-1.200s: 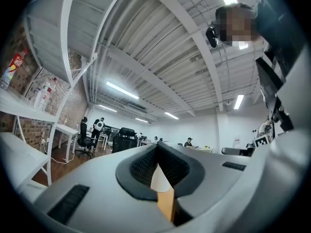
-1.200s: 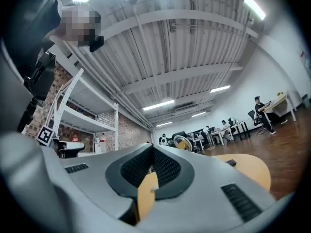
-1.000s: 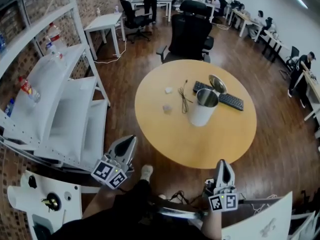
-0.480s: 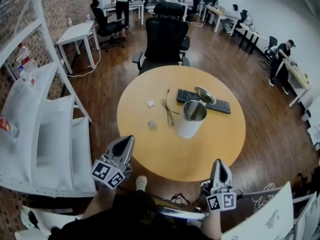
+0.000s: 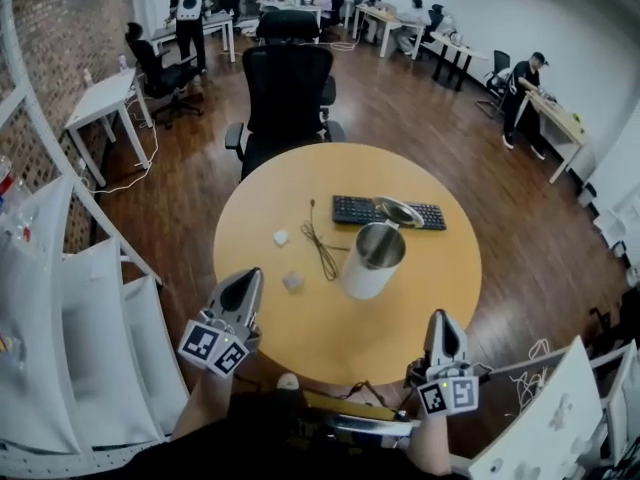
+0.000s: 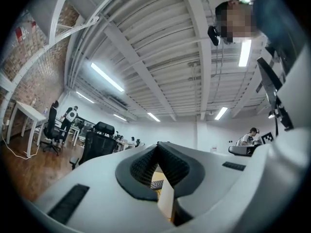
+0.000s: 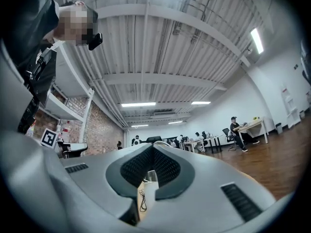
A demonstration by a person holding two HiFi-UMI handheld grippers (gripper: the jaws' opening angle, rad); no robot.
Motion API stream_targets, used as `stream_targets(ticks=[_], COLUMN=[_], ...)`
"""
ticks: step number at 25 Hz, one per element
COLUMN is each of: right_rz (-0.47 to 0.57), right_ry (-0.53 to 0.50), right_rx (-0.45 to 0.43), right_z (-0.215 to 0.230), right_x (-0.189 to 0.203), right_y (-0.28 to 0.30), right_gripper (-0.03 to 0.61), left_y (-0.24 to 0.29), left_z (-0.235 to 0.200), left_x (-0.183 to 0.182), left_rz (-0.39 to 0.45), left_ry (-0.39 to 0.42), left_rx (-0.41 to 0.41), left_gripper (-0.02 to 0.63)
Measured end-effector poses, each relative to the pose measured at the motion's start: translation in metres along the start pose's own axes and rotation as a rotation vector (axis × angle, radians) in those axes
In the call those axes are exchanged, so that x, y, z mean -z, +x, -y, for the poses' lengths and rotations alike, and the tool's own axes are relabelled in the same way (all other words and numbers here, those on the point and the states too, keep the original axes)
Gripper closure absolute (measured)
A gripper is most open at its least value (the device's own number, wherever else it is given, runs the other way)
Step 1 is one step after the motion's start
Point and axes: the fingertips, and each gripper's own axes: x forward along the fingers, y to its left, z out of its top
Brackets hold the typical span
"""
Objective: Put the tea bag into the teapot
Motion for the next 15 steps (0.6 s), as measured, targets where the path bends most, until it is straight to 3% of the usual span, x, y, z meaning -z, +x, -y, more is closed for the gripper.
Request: stream_targets(ticks=[7,15], right_rz=[-0.018,-0.074], right_ry=[-0.044,-0.071], right_rx=[0.021,0.029], right_z=[0.003,0.045], right_x=[-0.004,0.002], right_y=[0.03,0.063], right_gripper=[0.572,0.572], left_y=[0.03,0.057], left_z=[-0.022,-0.017], left_x=[0.004,0.013], left_rz=[-0.019,-0.026], left_ry=[-0.012,-0.016], left_rx=[0.043,-0.005], left_gripper=[0.607,0.607])
